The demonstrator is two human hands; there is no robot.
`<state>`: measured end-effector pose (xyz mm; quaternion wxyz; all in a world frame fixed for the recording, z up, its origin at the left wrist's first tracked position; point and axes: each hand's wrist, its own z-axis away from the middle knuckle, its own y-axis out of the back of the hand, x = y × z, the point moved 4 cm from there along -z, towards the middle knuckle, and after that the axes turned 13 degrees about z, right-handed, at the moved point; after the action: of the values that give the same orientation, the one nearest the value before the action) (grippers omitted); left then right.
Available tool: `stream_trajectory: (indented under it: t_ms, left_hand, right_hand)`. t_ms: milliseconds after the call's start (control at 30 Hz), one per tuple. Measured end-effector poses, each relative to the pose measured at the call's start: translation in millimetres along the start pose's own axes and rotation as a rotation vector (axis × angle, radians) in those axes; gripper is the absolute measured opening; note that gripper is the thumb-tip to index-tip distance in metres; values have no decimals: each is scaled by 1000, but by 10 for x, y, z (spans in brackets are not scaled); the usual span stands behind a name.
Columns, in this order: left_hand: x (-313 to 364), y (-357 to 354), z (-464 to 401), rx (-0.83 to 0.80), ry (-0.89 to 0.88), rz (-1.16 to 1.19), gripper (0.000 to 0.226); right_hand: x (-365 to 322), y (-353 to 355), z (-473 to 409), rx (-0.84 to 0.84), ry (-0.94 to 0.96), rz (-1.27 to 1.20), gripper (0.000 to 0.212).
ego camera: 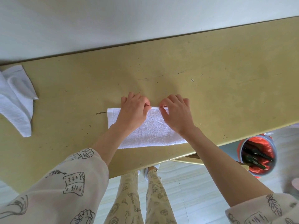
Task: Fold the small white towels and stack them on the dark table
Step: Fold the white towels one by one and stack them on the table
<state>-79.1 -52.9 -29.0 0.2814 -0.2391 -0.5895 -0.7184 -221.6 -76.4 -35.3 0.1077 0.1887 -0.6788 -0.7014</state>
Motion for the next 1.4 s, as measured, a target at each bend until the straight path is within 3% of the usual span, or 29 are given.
stream_trajectory:
  t_ms: [300, 467, 567, 667, 900, 1100, 1267, 1400]
  left_hand:
    - [-27, -67, 35, 69, -16, -41, 12]
    - [-60, -83, 105, 191, -57, -112, 13]
    - [-31, -48, 293, 296, -56, -143, 29]
    - [-33, -168, 580, 204, -133, -207, 32]
    - [-396, -227, 725, -11, -61, -374, 48]
    - [-750, 73, 871, 57, 116, -322, 55]
    - [-684, 301, 994, 367, 475, -119, 53]
    - [-535, 189, 991, 308, 694, -18, 51]
  right_hand:
    - [-22, -1, -38, 6, -8, 34, 11]
    - [-78, 75, 76, 191, -104, 16, 17]
    - [-263, 74, 328, 247, -78, -80, 27]
    - [-465, -77, 545, 141, 18, -69, 36]
    - [-258, -287, 552, -28, 7, 142, 51]
    - [-191, -291, 558, -97, -46, 243, 59]
    - [-200, -271, 553, -130, -54, 252, 60]
    - [-209, -273, 549, -156, -59, 245, 60]
